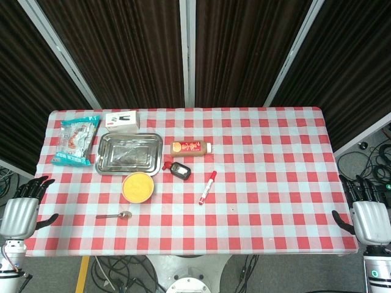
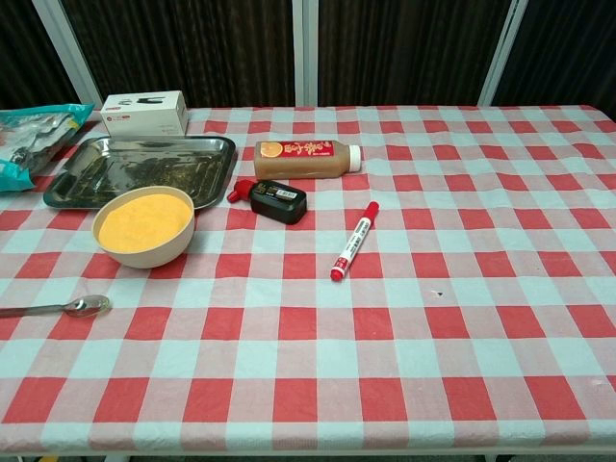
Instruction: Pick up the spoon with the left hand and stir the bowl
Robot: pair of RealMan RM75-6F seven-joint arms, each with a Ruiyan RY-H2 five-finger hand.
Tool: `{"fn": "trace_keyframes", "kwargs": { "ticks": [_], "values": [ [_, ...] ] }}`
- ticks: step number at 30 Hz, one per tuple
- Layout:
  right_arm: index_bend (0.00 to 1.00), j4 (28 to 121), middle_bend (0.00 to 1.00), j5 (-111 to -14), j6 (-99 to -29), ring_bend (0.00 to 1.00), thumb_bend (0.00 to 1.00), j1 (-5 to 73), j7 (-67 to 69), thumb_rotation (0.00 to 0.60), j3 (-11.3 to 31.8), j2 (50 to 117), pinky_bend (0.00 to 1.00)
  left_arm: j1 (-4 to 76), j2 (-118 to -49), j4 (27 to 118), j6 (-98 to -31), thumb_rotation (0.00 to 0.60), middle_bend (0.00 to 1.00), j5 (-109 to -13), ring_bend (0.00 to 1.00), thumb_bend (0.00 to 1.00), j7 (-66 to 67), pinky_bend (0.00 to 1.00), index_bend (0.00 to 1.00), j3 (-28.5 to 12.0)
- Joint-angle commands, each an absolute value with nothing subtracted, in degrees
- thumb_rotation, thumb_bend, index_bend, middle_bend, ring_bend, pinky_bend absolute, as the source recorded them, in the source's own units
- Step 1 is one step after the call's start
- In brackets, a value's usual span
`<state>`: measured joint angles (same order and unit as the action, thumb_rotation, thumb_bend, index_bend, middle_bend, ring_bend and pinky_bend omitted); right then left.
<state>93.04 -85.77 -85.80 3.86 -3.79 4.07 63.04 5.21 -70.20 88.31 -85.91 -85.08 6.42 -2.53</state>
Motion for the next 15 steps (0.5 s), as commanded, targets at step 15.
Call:
{"fn": "trace_keyframes", "kwargs": {
  "ticks": [15],
  "values": [
    [0.06,92.41,0.18,-86.54,-87.25,0.01,0.21,3.59,-2.45,0.6,4.57,62.46,0.05,8.96,-68.91,89.15,-81.38,0.6,0.28,-88.26,0.21,0.07,6.0,0.29,0.31,-2.1]
  ]
}}
